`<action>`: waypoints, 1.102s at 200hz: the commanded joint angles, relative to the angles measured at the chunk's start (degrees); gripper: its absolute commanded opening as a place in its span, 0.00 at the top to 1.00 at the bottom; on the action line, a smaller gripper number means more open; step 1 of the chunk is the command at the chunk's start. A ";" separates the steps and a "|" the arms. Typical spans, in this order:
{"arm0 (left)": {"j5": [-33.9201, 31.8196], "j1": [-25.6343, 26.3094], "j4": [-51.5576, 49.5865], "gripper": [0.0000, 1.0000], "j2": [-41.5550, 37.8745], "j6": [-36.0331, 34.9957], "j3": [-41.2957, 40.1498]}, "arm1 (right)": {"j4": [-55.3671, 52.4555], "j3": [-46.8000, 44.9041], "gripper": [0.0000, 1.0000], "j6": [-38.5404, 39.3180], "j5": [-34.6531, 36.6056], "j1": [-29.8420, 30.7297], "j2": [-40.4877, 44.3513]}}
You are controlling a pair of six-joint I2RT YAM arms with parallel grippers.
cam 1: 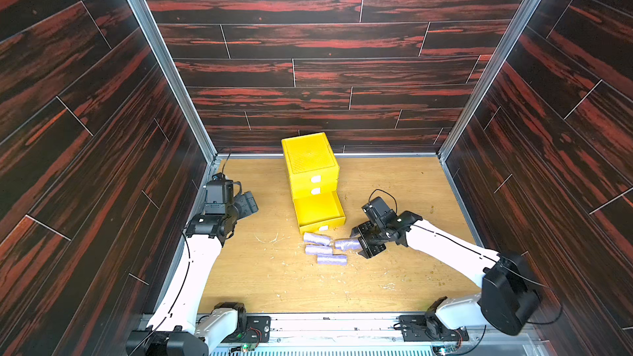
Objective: Sort the rolls of trash bags by color and place them into the drawer
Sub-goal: Open the drawer in the storage box, then pick up the roll of trash bags from the center of the board.
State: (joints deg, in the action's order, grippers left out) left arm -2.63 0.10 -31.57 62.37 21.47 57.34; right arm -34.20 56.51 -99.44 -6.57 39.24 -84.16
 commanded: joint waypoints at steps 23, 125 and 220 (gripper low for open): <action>-1.50 -0.10 0.62 0.10 -3.42 -1.08 -1.97 | -0.83 3.58 0.33 -1.92 -0.62 -0.09 -8.06; -1.92 -0.10 0.63 0.10 -5.06 -1.44 -2.50 | 1.20 7.01 0.33 -4.28 1.83 -0.13 -16.54; -2.02 -0.10 0.63 0.10 -5.33 -1.57 -2.43 | 2.21 7.13 0.41 -5.33 2.19 -0.40 -19.41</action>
State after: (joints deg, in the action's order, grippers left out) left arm -4.10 0.10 -31.27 58.13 20.73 55.33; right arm -31.46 62.83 -104.03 -4.45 39.09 -101.84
